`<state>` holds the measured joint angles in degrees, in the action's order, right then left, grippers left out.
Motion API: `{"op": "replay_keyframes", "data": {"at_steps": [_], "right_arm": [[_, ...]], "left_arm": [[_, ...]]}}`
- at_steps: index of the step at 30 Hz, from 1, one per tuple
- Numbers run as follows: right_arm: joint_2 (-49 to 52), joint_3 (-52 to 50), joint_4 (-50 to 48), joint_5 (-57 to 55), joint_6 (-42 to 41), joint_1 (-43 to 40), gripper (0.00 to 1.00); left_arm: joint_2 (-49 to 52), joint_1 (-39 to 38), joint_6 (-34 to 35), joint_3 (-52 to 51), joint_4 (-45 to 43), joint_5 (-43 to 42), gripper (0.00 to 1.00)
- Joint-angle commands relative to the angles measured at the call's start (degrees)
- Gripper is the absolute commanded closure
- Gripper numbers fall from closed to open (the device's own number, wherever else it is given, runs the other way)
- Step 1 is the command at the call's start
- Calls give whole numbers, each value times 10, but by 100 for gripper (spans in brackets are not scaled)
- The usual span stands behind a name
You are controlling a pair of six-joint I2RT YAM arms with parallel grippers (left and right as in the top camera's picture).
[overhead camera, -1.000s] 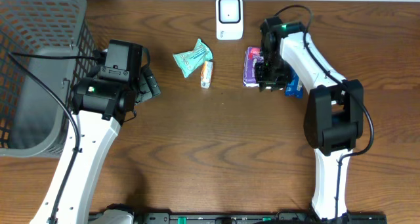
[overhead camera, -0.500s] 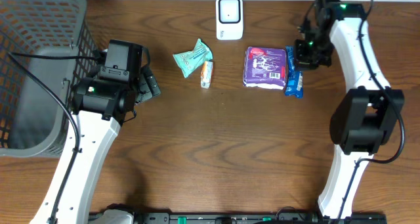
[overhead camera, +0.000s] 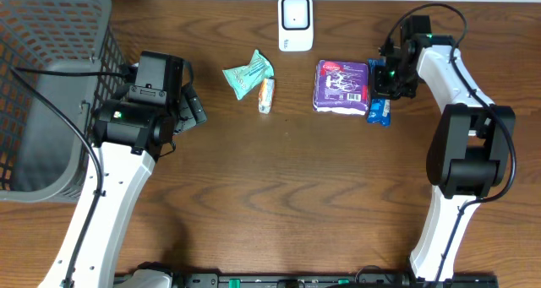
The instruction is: Scan the item barcode
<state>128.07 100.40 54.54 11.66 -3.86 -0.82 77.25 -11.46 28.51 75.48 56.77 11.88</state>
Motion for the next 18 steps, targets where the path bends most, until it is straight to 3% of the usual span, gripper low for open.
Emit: {"op": "replay_keyframes", "data": {"at_steps": [1,6,14,18], "right_arm": [[-10,-18,-1,-89,-3,0,99],[-10,-18,-5,-169,3,0,99],[-10,64,26,-36,5,12,99],[-5,58,8,-37,3,22,98]], "left_arm": [[1,2,5,1,2,-3,2],[1,2,5,1,2,-3,2],[1,2,5,1,2,-3,2],[1,2,5,1,2,-3,2]]}}
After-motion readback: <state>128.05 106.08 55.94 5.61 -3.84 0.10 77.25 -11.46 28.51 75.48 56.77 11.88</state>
